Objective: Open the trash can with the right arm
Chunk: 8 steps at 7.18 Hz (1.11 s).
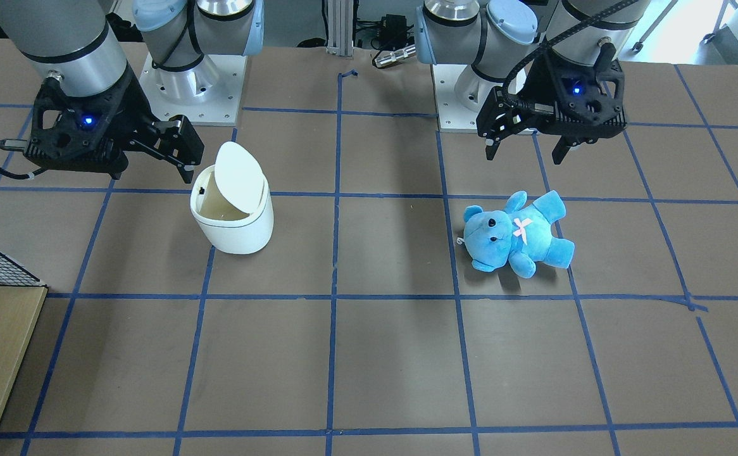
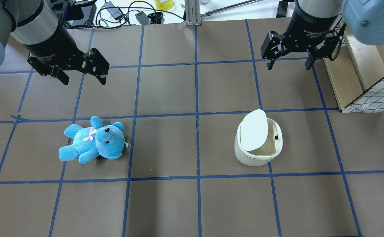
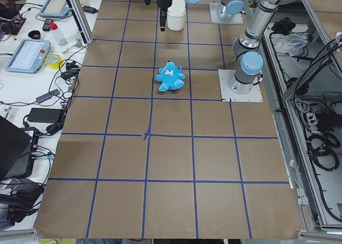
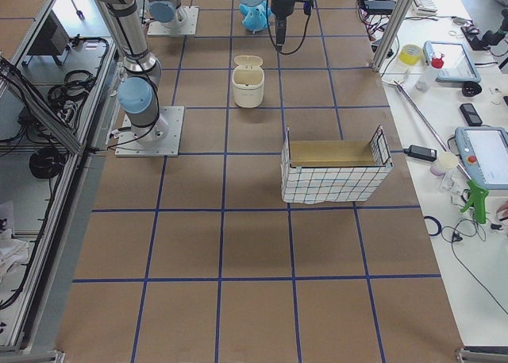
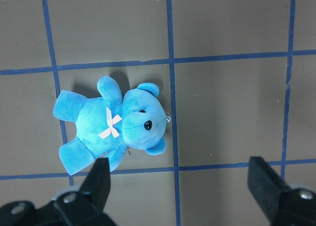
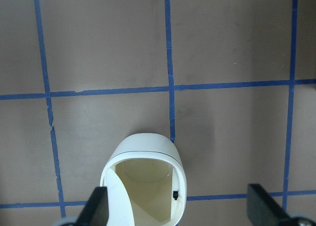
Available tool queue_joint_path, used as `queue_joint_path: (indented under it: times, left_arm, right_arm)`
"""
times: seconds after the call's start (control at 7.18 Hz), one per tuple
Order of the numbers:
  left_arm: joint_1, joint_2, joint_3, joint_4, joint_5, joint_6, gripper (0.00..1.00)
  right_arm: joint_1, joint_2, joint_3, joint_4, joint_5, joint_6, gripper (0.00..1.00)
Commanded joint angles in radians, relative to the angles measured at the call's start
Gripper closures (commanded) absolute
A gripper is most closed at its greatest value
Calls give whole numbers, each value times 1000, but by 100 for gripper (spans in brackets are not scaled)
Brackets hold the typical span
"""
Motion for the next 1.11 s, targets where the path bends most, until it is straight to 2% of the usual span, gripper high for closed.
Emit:
queue_joint_path:
  times: [0.0, 0.97]
  left_arm:
    - [0, 0, 0, 0, 0, 0, 0]
    - [0, 0, 0, 0, 0, 0, 0]
  right_arm:
    - [-1, -13, 1, 32, -9, -2, 0]
    - [-1, -25, 7, 4, -9, -2, 0]
